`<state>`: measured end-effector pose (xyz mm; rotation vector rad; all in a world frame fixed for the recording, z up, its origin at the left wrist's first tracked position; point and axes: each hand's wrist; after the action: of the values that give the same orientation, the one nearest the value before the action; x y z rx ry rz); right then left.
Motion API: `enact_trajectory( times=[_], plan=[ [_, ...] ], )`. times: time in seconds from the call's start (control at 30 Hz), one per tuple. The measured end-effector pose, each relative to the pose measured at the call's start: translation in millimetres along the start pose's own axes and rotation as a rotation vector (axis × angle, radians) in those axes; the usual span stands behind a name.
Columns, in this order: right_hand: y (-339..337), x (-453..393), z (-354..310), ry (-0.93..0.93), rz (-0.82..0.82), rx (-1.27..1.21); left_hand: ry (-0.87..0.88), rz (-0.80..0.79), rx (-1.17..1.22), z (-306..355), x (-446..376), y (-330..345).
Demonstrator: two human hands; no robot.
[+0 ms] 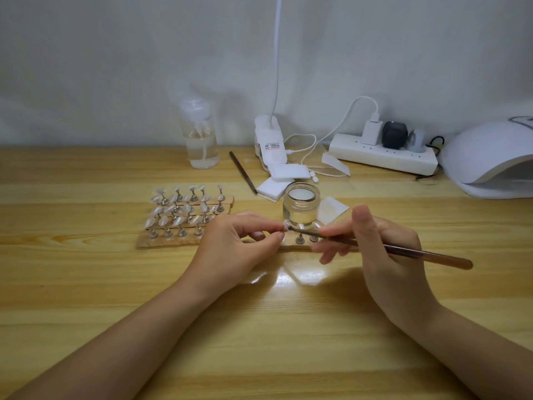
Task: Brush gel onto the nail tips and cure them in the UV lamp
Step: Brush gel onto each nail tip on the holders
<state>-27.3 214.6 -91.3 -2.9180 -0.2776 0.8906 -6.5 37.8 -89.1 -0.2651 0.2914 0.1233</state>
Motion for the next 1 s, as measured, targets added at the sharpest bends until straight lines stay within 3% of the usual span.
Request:
enact_trajectory(
  times=[0.13, 0.4, 1.0],
  plan=[
    [-2.0, 3.1, 0.4, -0.007, 0.063, -0.006, -0.002, -0.003, -0.016, -1.5, -0.2, 0.1],
    [1.4, 1.0, -1.0, 0.026, 0.018, 0.016, -0.003, -0.007, -0.007, -2.2, 0.7, 0.8],
    [-0.9, 0.1, -4.8, 0.074, 0.083, -0.055, -0.053, -0.008, 0.032, -2.2, 0.9, 2.0]
  ],
)
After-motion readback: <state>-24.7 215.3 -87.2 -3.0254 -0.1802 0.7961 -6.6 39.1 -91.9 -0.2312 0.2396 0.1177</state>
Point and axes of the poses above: each hand's wrist, its own x-axis away from the middle knuckle, its own y-axis out of the palm, z = x × y, and after that the axes turned 6 degrees about x, right-handed
